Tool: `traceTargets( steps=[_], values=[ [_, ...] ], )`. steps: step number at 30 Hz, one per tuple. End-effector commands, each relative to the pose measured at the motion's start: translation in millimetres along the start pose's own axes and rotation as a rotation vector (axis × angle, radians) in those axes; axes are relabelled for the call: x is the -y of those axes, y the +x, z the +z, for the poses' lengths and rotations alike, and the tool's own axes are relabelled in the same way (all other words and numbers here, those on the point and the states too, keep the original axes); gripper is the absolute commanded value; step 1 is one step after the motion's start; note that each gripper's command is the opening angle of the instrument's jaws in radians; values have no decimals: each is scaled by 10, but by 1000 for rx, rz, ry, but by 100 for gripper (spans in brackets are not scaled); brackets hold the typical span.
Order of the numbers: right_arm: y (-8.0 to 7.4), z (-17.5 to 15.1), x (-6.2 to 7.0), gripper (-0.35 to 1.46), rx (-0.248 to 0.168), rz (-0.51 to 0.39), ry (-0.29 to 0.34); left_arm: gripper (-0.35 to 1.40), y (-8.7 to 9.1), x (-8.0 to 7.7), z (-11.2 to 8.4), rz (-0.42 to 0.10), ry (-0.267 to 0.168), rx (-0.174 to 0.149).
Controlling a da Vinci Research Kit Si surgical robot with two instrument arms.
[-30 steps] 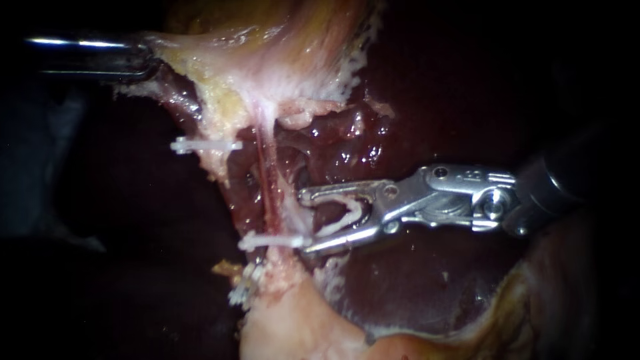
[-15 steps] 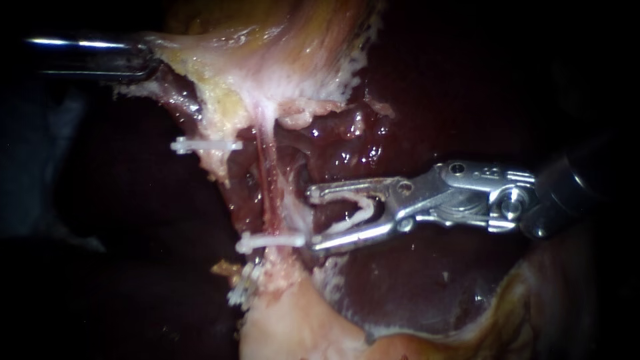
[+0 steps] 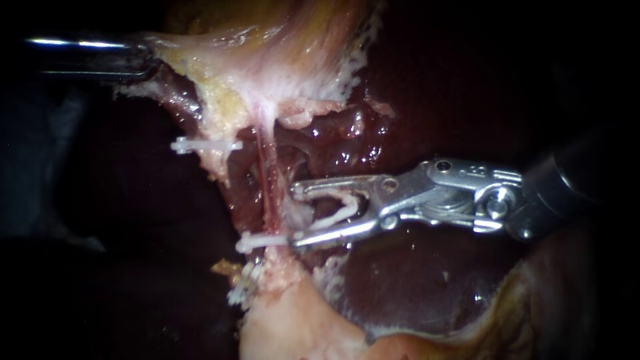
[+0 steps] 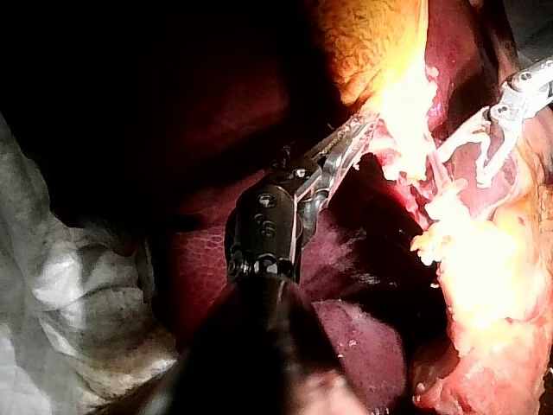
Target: Clipping second clip right tube
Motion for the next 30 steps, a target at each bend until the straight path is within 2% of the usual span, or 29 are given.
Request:
traceTargets(
  steps=[1,18,30],
  values=[
    [0,3,-1,49,0,0,-3,-35,0,0,0,0,0,0],
    [-9,54,-4,49,1,8,-19,-35,0,-1,0,0,0,0],
    [-8,76,6,50,-16,11,12,-35,0,-1,1,0,1,-1]
  ],
)
